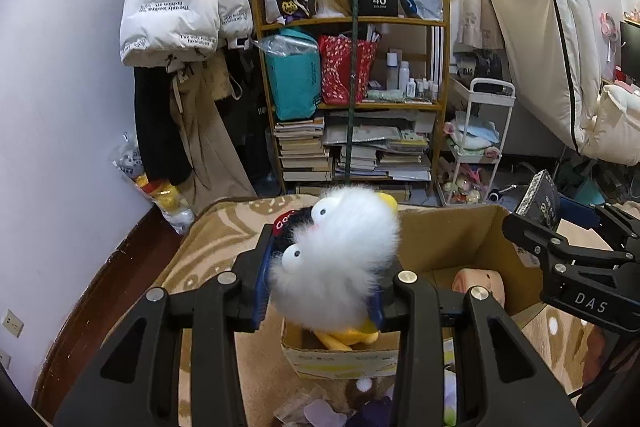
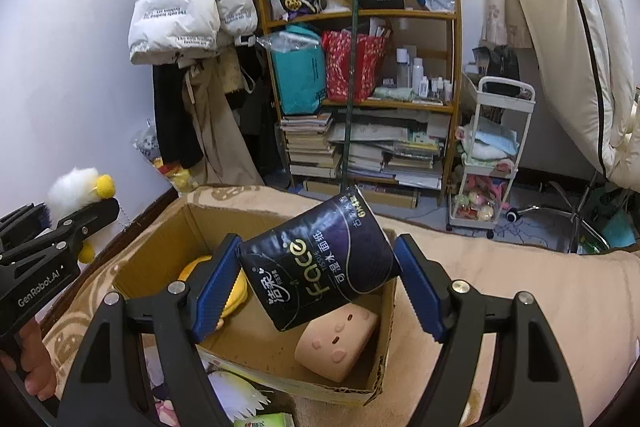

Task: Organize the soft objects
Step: 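Lift the white keychain with the left tool while the right tool carries the black tissue pack over the box, then open both tools to drop the keychain and tissue pack into the box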

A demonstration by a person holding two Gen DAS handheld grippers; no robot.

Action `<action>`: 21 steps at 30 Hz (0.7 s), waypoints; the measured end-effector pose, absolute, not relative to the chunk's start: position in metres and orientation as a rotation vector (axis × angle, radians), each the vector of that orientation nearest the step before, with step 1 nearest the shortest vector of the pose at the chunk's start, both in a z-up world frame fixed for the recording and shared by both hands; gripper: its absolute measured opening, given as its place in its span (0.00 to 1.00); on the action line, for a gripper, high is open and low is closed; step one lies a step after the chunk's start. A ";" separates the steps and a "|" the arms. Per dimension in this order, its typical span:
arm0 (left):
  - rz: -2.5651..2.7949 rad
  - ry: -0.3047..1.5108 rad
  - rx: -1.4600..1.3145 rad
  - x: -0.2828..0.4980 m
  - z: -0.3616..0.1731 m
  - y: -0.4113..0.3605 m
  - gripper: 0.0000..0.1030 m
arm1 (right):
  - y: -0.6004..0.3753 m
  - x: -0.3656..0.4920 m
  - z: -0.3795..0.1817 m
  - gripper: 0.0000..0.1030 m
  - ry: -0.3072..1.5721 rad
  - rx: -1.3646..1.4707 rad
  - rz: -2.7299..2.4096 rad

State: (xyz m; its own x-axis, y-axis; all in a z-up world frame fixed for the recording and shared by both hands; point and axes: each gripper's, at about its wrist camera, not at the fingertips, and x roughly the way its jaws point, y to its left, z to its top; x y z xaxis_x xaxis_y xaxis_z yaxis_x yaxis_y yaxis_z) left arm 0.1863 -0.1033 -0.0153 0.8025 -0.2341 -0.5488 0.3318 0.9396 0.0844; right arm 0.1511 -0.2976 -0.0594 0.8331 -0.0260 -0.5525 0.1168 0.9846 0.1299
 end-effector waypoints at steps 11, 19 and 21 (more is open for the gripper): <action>-0.337 0.654 0.153 0.191 -0.037 -0.107 0.38 | -0.297 0.151 -0.069 0.79 0.618 0.156 -0.080; -0.337 0.688 0.152 0.196 -0.046 -0.109 0.41 | -0.300 0.154 -0.076 0.79 0.642 0.166 -0.081; -0.338 0.695 0.150 0.197 -0.047 -0.109 0.44 | -0.302 0.156 -0.078 0.79 0.651 0.173 -0.084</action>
State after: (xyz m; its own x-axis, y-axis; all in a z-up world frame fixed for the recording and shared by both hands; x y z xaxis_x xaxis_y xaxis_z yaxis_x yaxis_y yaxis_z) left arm 0.1966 -0.1092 -0.0469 0.7164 -0.2543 -0.6496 0.3532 0.9353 0.0233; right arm 0.1556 -0.3016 -0.0784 0.7926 -0.0234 -0.6094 0.1320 0.9822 0.1339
